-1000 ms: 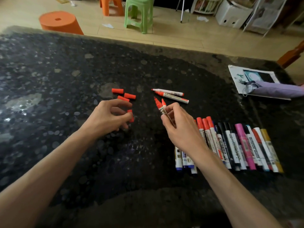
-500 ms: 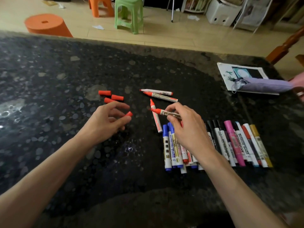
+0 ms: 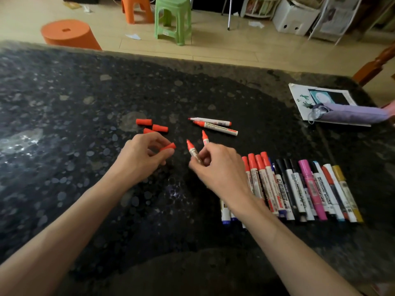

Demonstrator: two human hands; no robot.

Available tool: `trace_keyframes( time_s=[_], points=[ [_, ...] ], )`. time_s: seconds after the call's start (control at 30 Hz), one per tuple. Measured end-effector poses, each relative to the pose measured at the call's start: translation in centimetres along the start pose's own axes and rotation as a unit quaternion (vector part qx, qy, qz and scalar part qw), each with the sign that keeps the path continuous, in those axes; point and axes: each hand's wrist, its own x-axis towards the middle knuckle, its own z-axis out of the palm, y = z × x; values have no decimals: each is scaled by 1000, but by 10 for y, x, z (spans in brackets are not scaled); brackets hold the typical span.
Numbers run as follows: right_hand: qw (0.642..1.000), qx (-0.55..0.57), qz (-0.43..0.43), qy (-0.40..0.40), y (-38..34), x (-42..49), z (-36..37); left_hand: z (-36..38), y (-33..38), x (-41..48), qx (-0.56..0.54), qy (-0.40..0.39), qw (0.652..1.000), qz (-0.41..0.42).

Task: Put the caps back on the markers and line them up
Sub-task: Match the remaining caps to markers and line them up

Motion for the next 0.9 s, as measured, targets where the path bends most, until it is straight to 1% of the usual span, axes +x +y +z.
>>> trace_keyframes(
  time_s=[0.07,0.13,0.23,0.33,0.4,0.57,0.6,0.67,0.73,0.8,0.9],
  points=[
    [998,-64,-8,-23,-8,-1,12,-4,-5,-1,30,-2,1000,-3],
    [992,-118,-26,-20,-10,-2,20,-8,-9,-2,50,-3,999,-9],
    [990,-140,-33,-1,-6,1,24,-16,-12,-1,62,11,998,-10],
    [992,-121,-28,24,-3,12,22,-21,-13,0,58,31,998,1],
    [994,-95,-41,29,-3,23,22,-23,-13,1,45,38,998,5],
    [996,-6,-72,53,2,54,24,-24,-15,6,26,44,999,6],
    [995,-1,-80,63,6,63,24,-24,-14,7,24,45,999,8],
    [992,-37,-91,80,17,82,22,-22,-14,8,20,43,999,10],
    [989,-88,-71,99,27,101,19,-20,-13,8,19,41,999,16],
    [986,-126,-28,110,34,116,16,-19,-11,8,22,37,999,21],
    [984,-154,22,84,36,129,13,-18,-6,9,29,31,999,26]
  ],
)
